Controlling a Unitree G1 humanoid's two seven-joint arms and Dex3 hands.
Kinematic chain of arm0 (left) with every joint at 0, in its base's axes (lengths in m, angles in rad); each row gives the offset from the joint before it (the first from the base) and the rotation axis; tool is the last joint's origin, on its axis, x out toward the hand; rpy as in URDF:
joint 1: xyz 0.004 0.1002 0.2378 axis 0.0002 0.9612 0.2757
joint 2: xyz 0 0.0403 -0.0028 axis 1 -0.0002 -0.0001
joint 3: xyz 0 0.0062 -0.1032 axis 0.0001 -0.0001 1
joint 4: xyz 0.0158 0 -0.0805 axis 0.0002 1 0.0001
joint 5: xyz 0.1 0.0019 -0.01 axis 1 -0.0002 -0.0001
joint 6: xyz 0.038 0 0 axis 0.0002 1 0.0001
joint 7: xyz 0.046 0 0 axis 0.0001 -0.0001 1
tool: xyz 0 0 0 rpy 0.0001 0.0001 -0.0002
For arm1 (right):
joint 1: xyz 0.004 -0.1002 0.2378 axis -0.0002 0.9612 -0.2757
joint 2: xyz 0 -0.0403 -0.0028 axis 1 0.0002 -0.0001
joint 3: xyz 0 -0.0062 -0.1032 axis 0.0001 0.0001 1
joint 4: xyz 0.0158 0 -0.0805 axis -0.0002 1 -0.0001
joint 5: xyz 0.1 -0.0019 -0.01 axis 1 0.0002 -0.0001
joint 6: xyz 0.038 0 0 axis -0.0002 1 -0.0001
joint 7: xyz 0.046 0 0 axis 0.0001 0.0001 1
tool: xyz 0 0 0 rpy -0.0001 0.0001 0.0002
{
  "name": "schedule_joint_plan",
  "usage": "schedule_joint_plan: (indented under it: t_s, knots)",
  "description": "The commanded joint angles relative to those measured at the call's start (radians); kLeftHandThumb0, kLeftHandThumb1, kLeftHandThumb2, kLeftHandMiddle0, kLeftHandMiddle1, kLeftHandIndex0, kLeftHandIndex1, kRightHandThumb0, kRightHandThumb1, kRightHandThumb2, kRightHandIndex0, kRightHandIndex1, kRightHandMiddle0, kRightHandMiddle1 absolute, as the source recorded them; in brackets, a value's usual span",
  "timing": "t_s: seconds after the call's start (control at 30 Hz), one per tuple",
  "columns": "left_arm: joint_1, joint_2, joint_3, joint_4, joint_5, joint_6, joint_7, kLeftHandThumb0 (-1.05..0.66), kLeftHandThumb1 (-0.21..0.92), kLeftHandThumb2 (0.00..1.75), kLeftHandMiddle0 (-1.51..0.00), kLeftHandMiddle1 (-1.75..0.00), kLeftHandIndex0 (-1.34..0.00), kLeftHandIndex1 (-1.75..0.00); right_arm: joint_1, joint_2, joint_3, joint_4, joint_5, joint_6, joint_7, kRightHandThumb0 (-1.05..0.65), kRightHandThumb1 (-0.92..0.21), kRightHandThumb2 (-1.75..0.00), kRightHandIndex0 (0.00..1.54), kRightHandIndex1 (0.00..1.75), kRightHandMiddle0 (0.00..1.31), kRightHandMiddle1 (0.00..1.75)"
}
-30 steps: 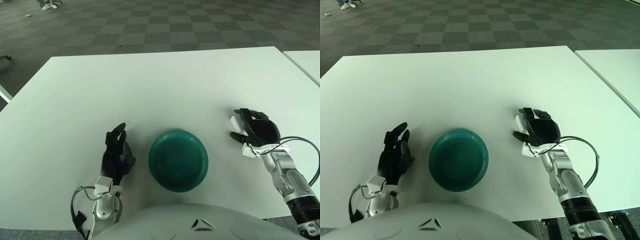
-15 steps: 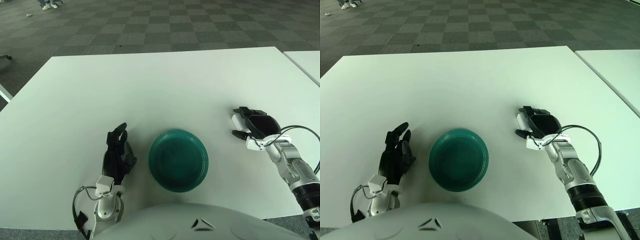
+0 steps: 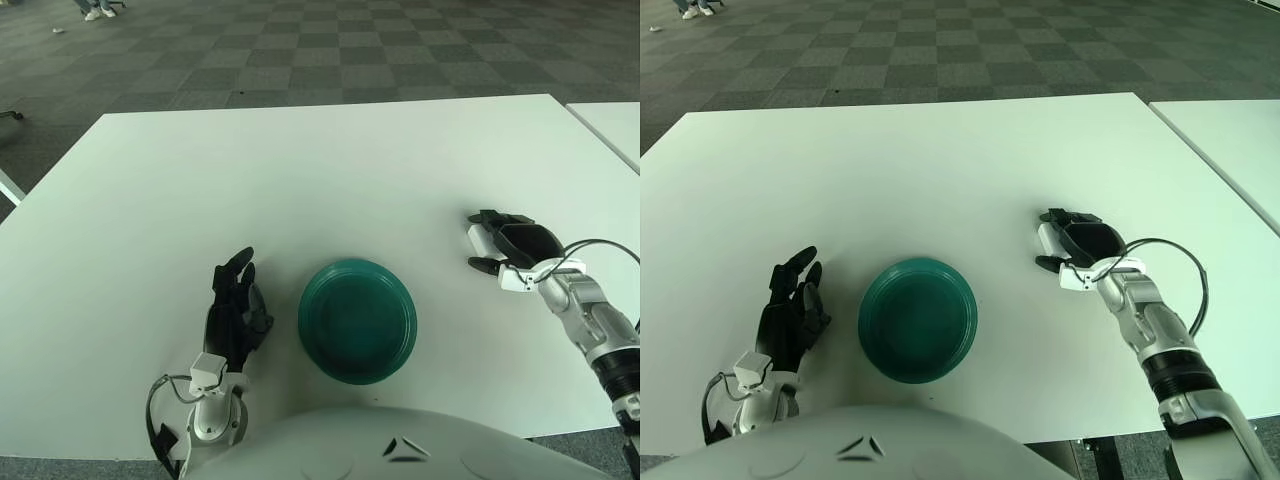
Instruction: Put the charger into the plate.
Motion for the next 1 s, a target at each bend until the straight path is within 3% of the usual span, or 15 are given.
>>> schedule_joint_plan:
  t_s: [0.0,0.03,0.1,0.23,0.27,0.37,0.5,0.7,0.97]
  knots:
    - [-0.001,-0.002,0.001,-0.003,-0.007,0.016,-0.003,-0.72,0.92,0.86,-0.33,-0.02,0.00,-0.88,-0.017,-0.032,0.021,0.049,0.010,-0.013,0.043,-0.86,-0.92,-0.58,0.35,0.84,0.00,1.08]
    - [-0.001,-0.003,0.000,-0.006,-0.009,0.018,-0.004,-0.72,0.92,0.86,-0.33,-0.02,0.00,-0.89,-0.024,-0.039,0.026,0.052,0.008,-0.021,0.047,-0.85,-0.92,-0.57,0.35,0.92,0.00,1.15]
    - [0.000,-0.002,-0.002,-0.009,-0.013,0.023,-0.007,-0.72,0.92,0.86,-0.33,-0.02,0.00,-0.89,-0.032,-0.052,0.036,0.053,0.001,-0.031,0.053,-0.80,-0.92,-0.54,0.37,1.29,0.03,1.39]
    - [0.004,-0.001,-0.001,-0.010,-0.029,0.022,-0.017,-0.73,0.92,0.87,-0.31,-0.02,0.00,-0.86,-0.034,-0.070,0.053,0.045,-0.014,-0.052,0.037,-0.72,-0.92,-0.52,0.53,1.65,0.14,1.64]
    - [0.005,0.000,0.000,-0.010,-0.035,0.023,-0.021,-0.73,0.92,0.87,-0.31,-0.02,0.00,-0.86,-0.020,-0.065,0.057,0.049,-0.018,-0.056,0.010,-0.71,-0.92,-0.51,0.55,1.67,0.16,1.66]
    - [0.006,0.001,0.002,-0.010,-0.047,0.023,-0.027,-0.74,0.92,0.89,-0.31,-0.01,0.00,-0.85,0.005,-0.057,0.063,0.059,-0.021,-0.064,-0.044,-0.50,-0.74,-0.76,0.64,1.72,0.30,1.72]
    - [0.001,0.001,0.007,-0.008,-0.064,0.030,-0.032,-0.74,0.92,0.90,-0.30,-0.01,0.00,-0.86,0.010,-0.055,0.075,0.100,-0.026,-0.088,-0.111,-0.43,-0.62,-0.92,0.72,1.74,0.38,1.74]
    - [-0.003,0.000,0.017,-0.018,-0.089,0.055,-0.036,-0.74,0.92,0.89,-0.32,-0.02,0.00,-0.89,-0.010,-0.071,0.118,0.163,-0.088,-0.157,-0.272,-0.42,-0.56,-1.00,0.81,1.75,0.42,1.75]
    - [-0.005,0.003,0.022,-0.026,-0.101,0.061,-0.043,-0.75,0.92,0.87,-0.33,-0.02,0.00,-0.90,-0.049,-0.103,0.193,0.236,-0.160,-0.243,-0.403,-0.42,-0.52,-1.05,0.91,1.75,0.45,1.75]
